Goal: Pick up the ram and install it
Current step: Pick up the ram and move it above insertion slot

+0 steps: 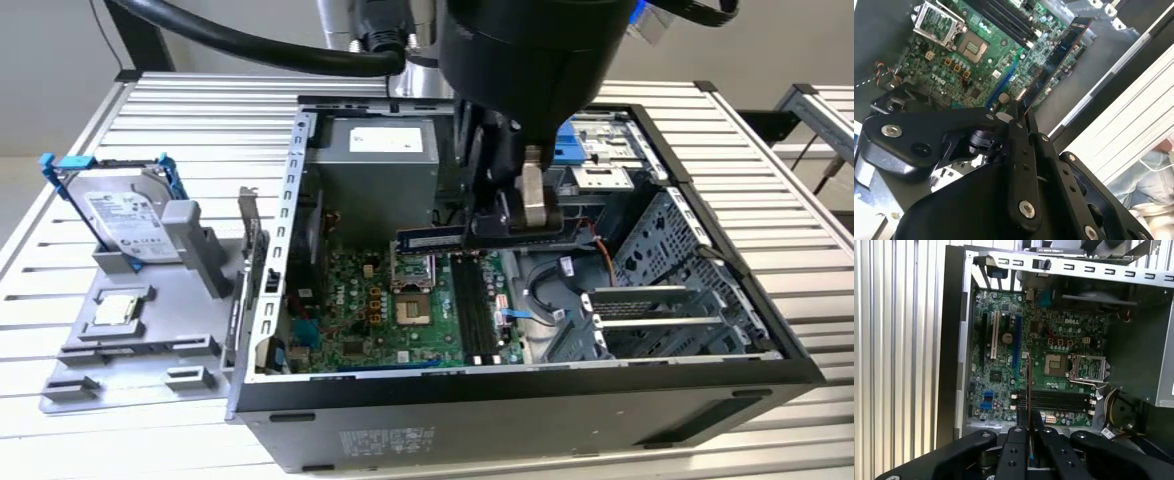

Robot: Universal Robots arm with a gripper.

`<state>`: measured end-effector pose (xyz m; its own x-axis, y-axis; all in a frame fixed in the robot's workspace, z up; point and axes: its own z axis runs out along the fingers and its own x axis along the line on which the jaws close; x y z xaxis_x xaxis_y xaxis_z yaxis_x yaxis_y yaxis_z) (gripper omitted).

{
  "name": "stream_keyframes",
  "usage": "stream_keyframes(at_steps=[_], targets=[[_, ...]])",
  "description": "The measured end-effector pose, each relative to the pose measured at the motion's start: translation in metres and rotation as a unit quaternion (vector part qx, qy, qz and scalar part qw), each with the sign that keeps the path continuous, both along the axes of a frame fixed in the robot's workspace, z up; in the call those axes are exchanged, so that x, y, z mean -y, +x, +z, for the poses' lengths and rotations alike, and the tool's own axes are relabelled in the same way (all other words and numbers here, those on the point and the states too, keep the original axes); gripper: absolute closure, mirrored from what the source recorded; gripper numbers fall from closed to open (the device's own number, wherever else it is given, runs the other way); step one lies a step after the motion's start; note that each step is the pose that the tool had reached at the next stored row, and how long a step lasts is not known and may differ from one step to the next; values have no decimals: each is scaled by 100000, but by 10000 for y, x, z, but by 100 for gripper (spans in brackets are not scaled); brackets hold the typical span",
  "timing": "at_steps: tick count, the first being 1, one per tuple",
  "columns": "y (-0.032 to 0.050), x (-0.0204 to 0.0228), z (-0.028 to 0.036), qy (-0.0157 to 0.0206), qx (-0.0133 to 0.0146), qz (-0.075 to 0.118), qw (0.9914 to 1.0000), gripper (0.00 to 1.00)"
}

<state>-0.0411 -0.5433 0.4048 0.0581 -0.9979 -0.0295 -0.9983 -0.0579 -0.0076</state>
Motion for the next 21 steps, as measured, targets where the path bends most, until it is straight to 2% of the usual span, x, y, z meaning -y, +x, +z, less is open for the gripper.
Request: stream_keyframes(at_steps=[12, 19, 21], targets=[[455, -1, -2, 0, -1, -4, 100000, 100], [617, -2, -3, -3, 0, -4, 100000, 100], [626, -2, -3, 0, 1, -3, 100000, 100]])
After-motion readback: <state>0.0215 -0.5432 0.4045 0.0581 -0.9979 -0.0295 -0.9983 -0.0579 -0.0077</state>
